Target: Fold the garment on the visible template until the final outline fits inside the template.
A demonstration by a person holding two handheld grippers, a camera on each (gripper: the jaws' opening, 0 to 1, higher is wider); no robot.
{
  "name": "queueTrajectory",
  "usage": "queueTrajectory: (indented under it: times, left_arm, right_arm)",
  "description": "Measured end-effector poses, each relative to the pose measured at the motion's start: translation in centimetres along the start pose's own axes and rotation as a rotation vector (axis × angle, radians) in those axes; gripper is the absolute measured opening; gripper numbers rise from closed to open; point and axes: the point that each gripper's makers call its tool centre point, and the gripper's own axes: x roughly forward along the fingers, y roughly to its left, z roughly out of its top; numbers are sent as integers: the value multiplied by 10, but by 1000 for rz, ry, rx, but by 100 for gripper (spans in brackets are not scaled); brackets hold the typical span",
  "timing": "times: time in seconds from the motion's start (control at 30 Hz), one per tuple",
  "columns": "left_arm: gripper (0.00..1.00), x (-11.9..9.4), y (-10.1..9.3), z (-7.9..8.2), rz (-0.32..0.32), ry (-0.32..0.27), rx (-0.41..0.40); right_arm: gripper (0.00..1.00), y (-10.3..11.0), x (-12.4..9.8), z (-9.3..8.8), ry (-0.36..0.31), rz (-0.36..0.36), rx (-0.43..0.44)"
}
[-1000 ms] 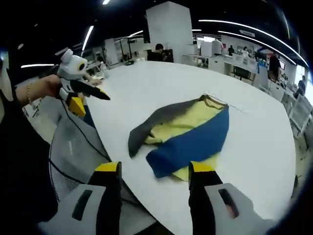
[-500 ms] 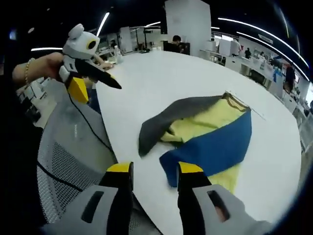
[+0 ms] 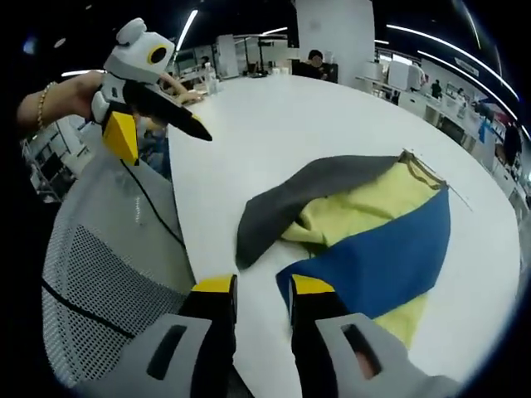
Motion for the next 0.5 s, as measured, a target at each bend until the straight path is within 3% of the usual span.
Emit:
queueTrajectory:
  times: [0.37,0.5]
  left_arm:
    - [95,7,-1,-4,-30,34,1]
    - [95,10,-4,-12,-47,72,21]
  right_arm:
    - [20,3,30,-11,52,23,-55]
    - [17,1,37,-12,54,26,-63]
